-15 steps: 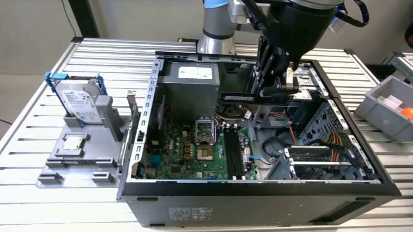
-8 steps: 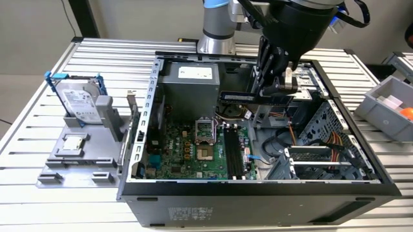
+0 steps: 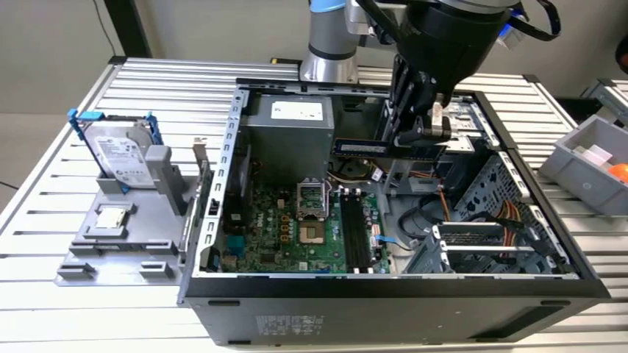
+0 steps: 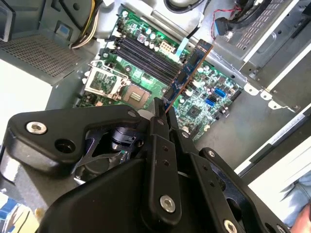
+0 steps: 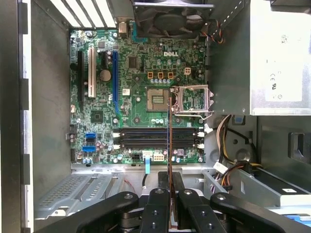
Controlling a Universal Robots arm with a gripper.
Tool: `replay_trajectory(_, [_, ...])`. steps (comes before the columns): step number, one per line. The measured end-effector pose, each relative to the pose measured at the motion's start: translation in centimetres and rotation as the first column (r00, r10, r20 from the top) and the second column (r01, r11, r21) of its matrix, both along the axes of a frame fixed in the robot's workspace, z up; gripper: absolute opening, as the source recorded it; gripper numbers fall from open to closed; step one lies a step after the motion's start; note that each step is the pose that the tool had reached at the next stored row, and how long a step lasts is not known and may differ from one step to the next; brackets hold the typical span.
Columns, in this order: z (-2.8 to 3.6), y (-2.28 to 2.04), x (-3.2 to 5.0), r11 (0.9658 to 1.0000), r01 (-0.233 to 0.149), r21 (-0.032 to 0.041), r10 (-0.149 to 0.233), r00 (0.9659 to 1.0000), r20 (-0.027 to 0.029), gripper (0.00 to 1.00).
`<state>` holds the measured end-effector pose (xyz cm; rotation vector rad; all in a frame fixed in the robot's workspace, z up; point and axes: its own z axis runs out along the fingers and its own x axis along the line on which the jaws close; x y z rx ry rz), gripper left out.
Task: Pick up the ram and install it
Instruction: 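Pick up the ram and move it above insertion slot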
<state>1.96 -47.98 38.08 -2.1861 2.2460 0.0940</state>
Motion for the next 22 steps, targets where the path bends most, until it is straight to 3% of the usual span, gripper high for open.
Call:
replay_trajectory(1, [-0.03, 0.0, 0.0, 1.0, 0.0, 0.0, 0.0, 1.0, 0.0012, 0.0])
replay_trajectory(2, [-0.08, 0.01, -0.02, 1.0, 0.0, 0.0, 0.0, 1.0, 0.0067, 0.0])
replay_trajectory(4, [-0.18, 0.0, -0.07, 1.0, 0.0, -0.0002, 0.0, 0.9997, 0.0259, 0.0])
replay_trajectory(5, [-0.23, 0.0, -0.09, 1.0, 0.0, -0.0002, 0.0, 0.9996, 0.0293, 0.0])
replay_trajectory(11, [-0.36, 0.01, -0.33, 1.0, 0.005, -0.0001, -0.005, 0.9995, 0.0297, 0.0])
replay_trajectory(17, [-0.42, 0.01, -0.41, 0.998, 0.063, -0.0002, -0.063, 0.9976, 0.0297, 0.0])
replay_trajectory(22, [-0.42, 0.01, -0.41, 0.998, 0.063, -0.0002, -0.063, 0.9976, 0.0297, 0.0])
